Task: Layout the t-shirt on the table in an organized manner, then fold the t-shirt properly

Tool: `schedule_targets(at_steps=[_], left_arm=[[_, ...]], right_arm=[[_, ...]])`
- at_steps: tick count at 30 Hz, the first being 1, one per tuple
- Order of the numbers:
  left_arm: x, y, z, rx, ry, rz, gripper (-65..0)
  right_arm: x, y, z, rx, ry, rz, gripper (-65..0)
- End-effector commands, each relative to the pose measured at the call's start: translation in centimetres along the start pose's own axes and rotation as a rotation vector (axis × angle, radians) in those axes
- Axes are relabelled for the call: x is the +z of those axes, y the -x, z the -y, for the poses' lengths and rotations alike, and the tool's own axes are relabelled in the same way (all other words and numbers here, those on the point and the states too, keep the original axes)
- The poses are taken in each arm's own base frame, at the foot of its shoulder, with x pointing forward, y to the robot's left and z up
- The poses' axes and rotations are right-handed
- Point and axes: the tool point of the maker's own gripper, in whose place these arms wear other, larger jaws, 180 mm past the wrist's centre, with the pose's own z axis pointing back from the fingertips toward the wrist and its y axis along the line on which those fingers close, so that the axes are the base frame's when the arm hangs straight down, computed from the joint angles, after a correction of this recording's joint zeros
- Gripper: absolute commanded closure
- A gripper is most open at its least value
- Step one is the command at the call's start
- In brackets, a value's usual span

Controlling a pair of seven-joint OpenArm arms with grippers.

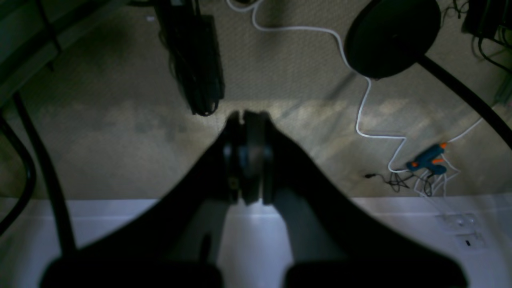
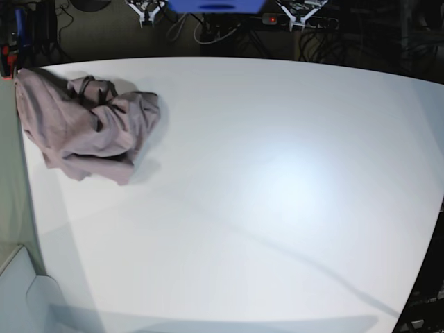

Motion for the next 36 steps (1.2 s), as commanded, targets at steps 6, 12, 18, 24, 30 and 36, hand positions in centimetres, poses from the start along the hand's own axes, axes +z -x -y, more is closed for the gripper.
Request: schedule_targets(at_steps=[6, 12, 18, 24, 30, 36], left_arm=[[0.0, 0.1, -0.2, 0.004, -0.011, -0.003, -0.4], [0.0, -0.1, -0.2, 0.004, -0.011, 0.000, -0.4], [0.0, -0.2, 0.0, 0.004, -0.008, 0.002, -0.4], [0.0, -0.1, 0.1, 0.004, -0.005, 0.002, -0.2], [0.5, -0.3, 0.0, -0.002, -0.004, 0.062, -0.2], [1.1, 1.8, 0.4, -0.007, 0.004, 0.068, -0.2]], right_arm=[[0.0, 0.2, -0.3, -0.006, -0.014, -0.001, 0.0], [0.0, 0.1, -0.3, -0.006, -0.014, 0.001, 0.0], [0.0, 0.0, -0.1, -0.005, -0.011, 0.002, 0.0], [0.0, 0.1, -0.1, -0.004, -0.012, 0.001, 0.0], [0.0, 1.1, 0.0, -0.003, -0.009, -0.011, 0.0], [1.1, 2.4, 0.9, 0.004, 0.005, 0.055, 0.0]])
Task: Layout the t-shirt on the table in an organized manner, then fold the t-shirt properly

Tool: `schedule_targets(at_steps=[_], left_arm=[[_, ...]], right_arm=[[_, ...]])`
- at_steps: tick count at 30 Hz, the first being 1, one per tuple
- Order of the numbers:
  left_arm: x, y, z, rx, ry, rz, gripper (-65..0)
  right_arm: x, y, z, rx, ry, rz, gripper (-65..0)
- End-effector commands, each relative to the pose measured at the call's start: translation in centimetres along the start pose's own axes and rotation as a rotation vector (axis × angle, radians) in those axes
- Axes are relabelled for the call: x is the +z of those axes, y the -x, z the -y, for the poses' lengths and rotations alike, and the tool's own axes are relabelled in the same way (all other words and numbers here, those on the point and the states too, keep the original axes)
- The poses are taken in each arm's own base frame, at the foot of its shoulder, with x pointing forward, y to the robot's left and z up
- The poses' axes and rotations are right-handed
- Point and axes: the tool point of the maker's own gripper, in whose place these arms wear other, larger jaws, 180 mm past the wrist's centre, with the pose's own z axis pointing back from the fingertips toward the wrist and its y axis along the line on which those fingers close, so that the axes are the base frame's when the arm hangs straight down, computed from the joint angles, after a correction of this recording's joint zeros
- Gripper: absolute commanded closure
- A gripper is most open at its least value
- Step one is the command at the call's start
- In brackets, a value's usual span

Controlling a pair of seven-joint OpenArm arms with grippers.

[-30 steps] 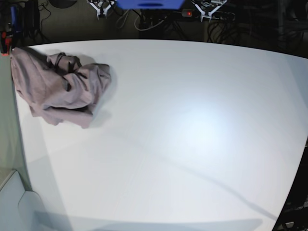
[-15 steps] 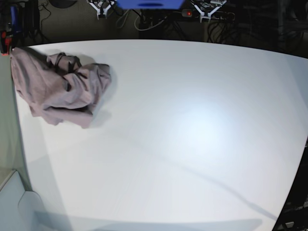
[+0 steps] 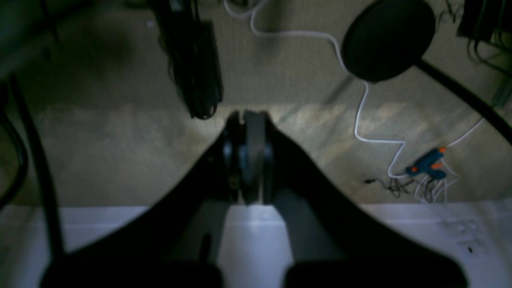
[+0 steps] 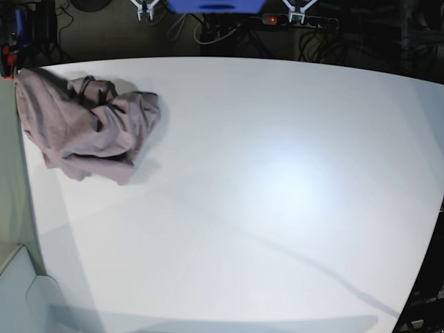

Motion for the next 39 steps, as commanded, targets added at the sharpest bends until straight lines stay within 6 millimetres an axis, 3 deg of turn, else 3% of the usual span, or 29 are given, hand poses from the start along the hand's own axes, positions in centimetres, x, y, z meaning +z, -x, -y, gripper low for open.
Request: schedule_targets(at_steps=[1, 6, 10, 21, 28, 32, 39], left_arm=[[0.2, 0.1, -0.4, 0.000, -0.011, 0.014, -0.2], [1.3, 1.3, -1.7, -0.015, -0.028, 0.043, -0.2], [3.2, 0.7, -3.1, -0.040, -0.045, 0.127, -0.2], [12.1, -5.0, -4.9, 0.104, 0.042, 0.403, -0.2], [16.3, -7.9, -3.1, 0.092, 0.119, 0.459, -0.2], [19.1, -9.7, -1.6, 0.084, 0.159, 0.535, -0.2], [23.5, -13.4, -0.1, 0.060, 0.209, 0.673, -0.2]], right_arm=[[0.3, 0.6, 0.6, 0.002, 0.000, 0.008, 0.0], [2.3, 1.3, 2.8, 0.024, 0.033, 0.082, 0.0], [4.9, 1.0, 4.4, 0.055, 0.055, 0.166, 0.0], [14.9, -5.6, 4.7, 0.118, 0.058, 0.481, 0.0], [22.0, -10.6, 4.9, 0.179, 0.067, 0.665, 0.0], [26.2, -14.1, 3.9, 0.183, 0.060, 0.752, 0.0], [27.5, -16.7, 3.1, 0.179, 0.048, 0.819, 0.0]])
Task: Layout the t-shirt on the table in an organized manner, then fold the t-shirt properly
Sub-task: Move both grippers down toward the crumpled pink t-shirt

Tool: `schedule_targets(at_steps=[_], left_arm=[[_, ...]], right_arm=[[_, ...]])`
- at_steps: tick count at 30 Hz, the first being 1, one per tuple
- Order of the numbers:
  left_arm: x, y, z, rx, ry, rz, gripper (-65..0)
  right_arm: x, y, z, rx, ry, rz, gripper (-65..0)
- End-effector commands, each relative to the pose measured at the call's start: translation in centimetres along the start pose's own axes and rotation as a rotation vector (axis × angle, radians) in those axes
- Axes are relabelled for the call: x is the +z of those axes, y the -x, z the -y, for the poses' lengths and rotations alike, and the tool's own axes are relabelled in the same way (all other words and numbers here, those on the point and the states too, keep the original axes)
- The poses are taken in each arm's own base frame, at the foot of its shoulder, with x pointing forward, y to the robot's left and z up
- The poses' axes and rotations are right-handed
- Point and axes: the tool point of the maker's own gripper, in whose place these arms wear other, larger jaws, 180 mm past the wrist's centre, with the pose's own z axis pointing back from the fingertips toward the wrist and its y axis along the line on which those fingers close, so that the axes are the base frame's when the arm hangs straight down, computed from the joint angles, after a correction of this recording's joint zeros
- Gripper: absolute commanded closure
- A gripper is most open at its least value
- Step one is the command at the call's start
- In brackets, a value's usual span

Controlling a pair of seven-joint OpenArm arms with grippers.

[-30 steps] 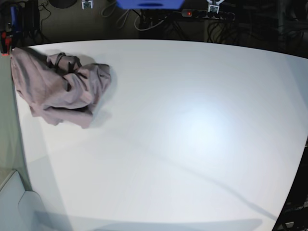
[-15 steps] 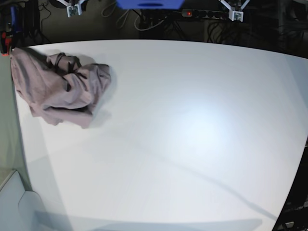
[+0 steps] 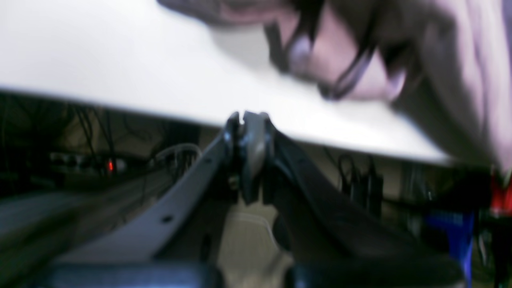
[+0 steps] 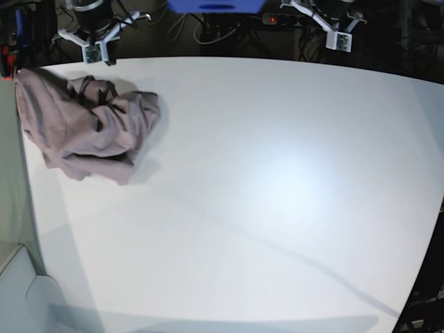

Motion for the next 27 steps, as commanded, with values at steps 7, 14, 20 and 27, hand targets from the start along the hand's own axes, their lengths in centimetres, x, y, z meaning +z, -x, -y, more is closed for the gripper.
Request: schedule_targets(at_steps=[7, 14, 20, 27], left_arm=[[-0.1, -5.8, 2.5, -0.004, 0.066, 0.160, -0.3], [-2.3, -8.8, 8.0, -0.013, 0.208, 0.191, -1.3], [-4.0, -10.9, 13.1, -0.094, 0.351, 0.157, -18.0], [-5.2, -13.5, 18.0, -0.190, 0.472, 0.207, -28.9]], right_arm=[[-0.4, -1.8, 0.5, 0.006, 0.013, 0.057, 0.0], [-0.5, -2.0, 1.0, 0.015, 0.021, 0.063, -13.4], [-0.5, -2.1, 1.4, 0.018, 0.032, 0.066, -22.3], [-0.6, -2.4, 2.7, 0.021, 0.068, 0.073, -23.1]])
